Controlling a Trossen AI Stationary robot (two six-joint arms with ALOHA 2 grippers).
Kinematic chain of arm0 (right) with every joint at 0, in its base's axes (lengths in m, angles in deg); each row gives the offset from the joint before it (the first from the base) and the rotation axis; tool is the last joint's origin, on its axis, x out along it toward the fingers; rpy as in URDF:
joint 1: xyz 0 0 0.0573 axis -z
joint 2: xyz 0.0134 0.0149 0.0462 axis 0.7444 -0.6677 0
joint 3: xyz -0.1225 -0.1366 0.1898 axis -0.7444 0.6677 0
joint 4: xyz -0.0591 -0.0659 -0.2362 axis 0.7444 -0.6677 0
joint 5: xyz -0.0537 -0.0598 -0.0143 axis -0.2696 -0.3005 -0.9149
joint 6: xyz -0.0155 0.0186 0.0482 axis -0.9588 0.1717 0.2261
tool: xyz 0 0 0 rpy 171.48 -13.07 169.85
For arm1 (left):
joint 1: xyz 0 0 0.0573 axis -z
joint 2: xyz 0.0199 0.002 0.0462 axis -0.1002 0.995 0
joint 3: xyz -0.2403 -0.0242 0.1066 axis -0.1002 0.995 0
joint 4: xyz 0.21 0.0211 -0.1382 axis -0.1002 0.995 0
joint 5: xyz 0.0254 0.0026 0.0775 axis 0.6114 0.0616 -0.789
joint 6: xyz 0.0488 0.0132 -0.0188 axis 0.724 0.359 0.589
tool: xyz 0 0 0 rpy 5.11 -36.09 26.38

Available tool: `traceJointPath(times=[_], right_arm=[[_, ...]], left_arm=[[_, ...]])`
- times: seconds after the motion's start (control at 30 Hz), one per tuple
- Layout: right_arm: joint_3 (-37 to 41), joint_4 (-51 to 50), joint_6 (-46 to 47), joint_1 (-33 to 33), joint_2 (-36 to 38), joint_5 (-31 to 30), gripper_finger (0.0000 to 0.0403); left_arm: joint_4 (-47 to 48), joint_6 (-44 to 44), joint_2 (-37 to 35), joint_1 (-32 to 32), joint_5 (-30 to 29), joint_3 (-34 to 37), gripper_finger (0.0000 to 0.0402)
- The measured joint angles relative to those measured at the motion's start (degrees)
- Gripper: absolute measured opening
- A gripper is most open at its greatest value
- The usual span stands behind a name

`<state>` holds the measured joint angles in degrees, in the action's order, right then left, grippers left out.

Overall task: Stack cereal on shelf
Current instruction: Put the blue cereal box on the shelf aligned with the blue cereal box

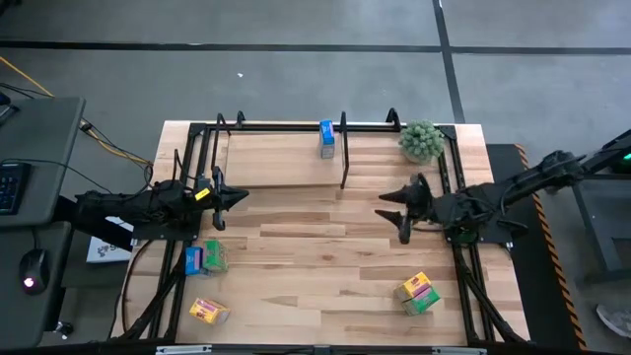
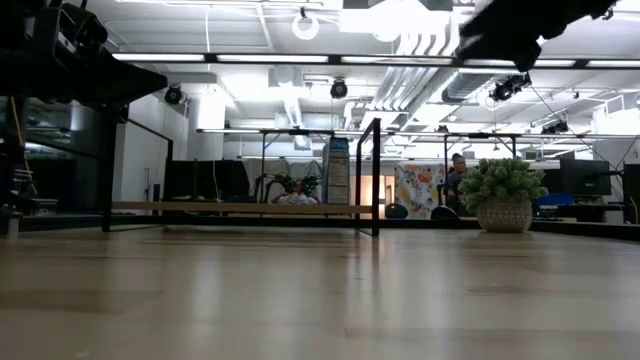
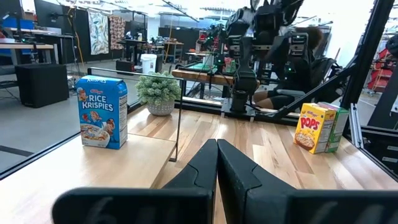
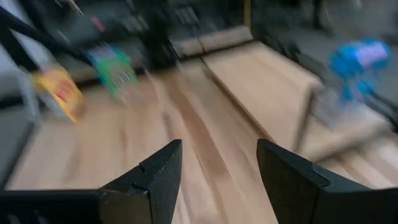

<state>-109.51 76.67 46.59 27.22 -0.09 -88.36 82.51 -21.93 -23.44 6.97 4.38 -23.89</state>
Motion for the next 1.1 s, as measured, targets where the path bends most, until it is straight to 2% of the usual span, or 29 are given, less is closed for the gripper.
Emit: traceJointPath(times=[0.17, 0.37, 0.47, 0.6, 0.8, 0.97, 1.1], right_arm=[[7.8, 21.9, -9.5, 0.4, 1.2, 3.3, 0.0200], [8.8, 30.8, -13.5, 0.4, -0.9, 4.3, 0.0200], [8.8, 32.4, -13.8, 0.4, -2.6, 5.6, 0.0200], [8.8, 32.5, -15.1, 0.6, -5.1, 6.1, 0.0200], [8.8, 33.9, -15.3, 2.0, -7.3, 5.7, 0.0200], [8.8, 35.0, -14.9, 2.5, -7.6, 6.0, 0.0200], [8.8, 35.6, -14.9, 2.5, -7.6, 6.0, 0.0200]], left_arm=[[-0.9, -2.6, 0.0, 0.0, 0.0, 0.0, 0.0003], [-2.2, -5.0, 0.0, 0.0, 0.0, 0.0, 0.0003], [-6.0, -8.4, 0.1, 0.0, -0.9, 0.0, 0.0003], [-16.0, -16.3, 1.0, 0.0, -2.2, 0.0, 0.0003], [-30.5, -17.7, 3.8, 0.2, 0.0, -0.1, 0.0003], [-34.3, -18.2, 10.1, 2.2, 4.6, -0.1, 0.0003], [-33.3, -17.2, 17.1, 4.7, 3.9, -3.9, 0.0012]])
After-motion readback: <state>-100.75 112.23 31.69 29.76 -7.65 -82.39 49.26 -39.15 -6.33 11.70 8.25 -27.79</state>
